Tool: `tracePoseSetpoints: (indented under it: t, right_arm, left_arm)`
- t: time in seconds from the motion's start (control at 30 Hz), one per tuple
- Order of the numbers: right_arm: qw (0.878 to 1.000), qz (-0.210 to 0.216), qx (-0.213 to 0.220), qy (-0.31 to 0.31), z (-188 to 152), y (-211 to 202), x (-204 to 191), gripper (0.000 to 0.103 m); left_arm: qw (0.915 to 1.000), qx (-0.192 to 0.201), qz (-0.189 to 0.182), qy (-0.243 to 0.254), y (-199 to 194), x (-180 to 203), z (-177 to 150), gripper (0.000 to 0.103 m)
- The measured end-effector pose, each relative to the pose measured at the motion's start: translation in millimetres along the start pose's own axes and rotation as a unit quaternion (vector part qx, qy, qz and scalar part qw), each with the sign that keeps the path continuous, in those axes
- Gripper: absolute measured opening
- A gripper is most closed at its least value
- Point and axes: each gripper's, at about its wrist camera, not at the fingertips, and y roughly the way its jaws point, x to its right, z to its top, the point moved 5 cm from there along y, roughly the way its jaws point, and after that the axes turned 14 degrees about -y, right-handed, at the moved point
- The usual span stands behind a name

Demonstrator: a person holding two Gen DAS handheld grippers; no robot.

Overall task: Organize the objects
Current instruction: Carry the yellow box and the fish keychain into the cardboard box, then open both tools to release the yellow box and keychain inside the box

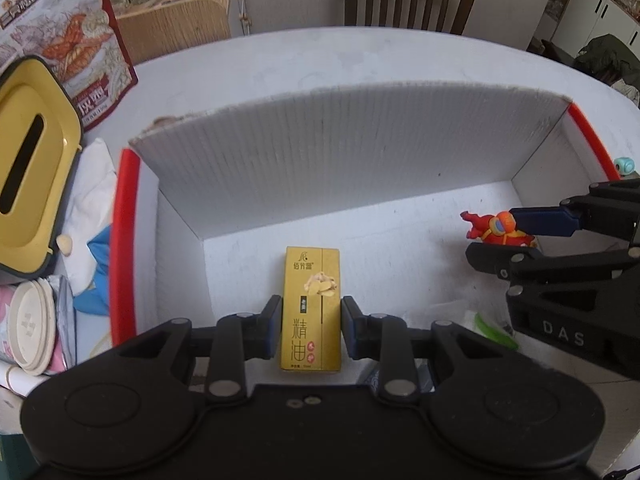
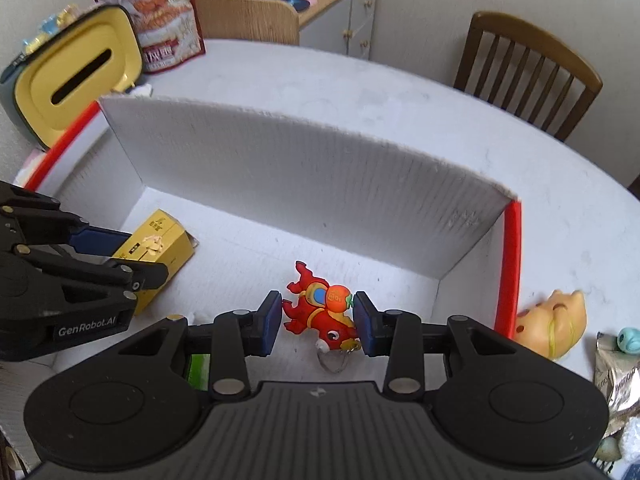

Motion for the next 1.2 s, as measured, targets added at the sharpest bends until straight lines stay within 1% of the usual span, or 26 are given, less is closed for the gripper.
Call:
tracePoseSetpoints:
  t: [0.07, 0.23, 0.47, 0.63, 0.73, 0.8, 0.83, 0.87, 0.9, 0.93, 0.97, 1.03, 1.2]
  right_arm:
    - [1.000, 0.007, -0.011, -0.001, -0.9, 3.3, -1.8, 0.038]
    - [1.000, 0.005, -0.028, -0.007, 0.3, 9.0, -3.5, 0.039]
    - [1.000, 0.012, -0.026, -0.006, 0.8, 5.9, -3.6, 0.039]
    - [1.000, 0.020, -0.006, -0.007, 0.0, -6.4, -3.4, 0.045]
    - [1.000, 0.022, 0.007, -0.004, -0.1, -17.6, -2.8, 0.047]
    - [1.000, 0.025, 0.016, -0.001, 0.0, -26.2, -1.5, 0.047]
    - [0.999, 0.025, 0.021, 0.002, -0.4, -31.6, -0.4, 0.048]
    - [0.999, 0.025, 0.027, 0.005, -1.3, -36.8, 1.2, 0.052]
    - [0.999, 0.026, 0.033, 0.008, -2.0, -42.6, 2.4, 0.054]
    - [0.999, 0.026, 0.040, 0.011, -3.0, -48.7, 3.7, 0.054]
    - [0.999, 0.026, 0.045, 0.013, -4.0, -54.6, 5.2, 0.054]
    - [0.998, 0.027, 0.056, 0.023, -5.7, -65.9, 8.4, 0.055]
    - [0.996, 0.023, 0.077, 0.035, -12.4, -94.1, 11.9, 0.056]
  left_arm:
    - [1.0000, -0.009, 0.000, 0.001, 2.8, -0.1, -0.1, 0.029]
    - [0.9999, -0.015, -0.003, -0.002, 3.4, -1.0, 1.9, 0.029]
    - [0.9997, -0.017, -0.011, -0.013, -1.0, -0.2, 1.8, 0.032]
    - [0.9997, -0.011, -0.015, -0.015, -8.3, 1.1, -1.0, 0.035]
    - [0.9996, -0.006, -0.022, -0.017, -14.5, 2.0, -2.3, 0.039]
    - [0.9994, -0.001, -0.029, -0.018, -19.7, 3.2, -3.5, 0.040]
    - [0.9993, 0.002, -0.032, -0.018, -22.9, 4.2, -4.1, 0.040]
    - [0.9993, 0.005, -0.034, -0.017, -26.0, 5.0, -4.9, 0.041]
    - [0.9992, 0.009, -0.036, -0.016, -30.0, 6.4, -5.8, 0.042]
    - [0.9991, 0.014, -0.038, -0.014, -33.9, 8.0, -6.7, 0.044]
    - [0.9990, 0.019, -0.038, -0.011, -38.4, 9.7, -7.4, 0.050]
    - [0.9987, 0.032, -0.040, -0.007, -48.2, 12.6, -9.0, 0.057]
    - [0.9972, 0.054, -0.052, -0.002, -71.2, 20.9, -12.0, 0.059]
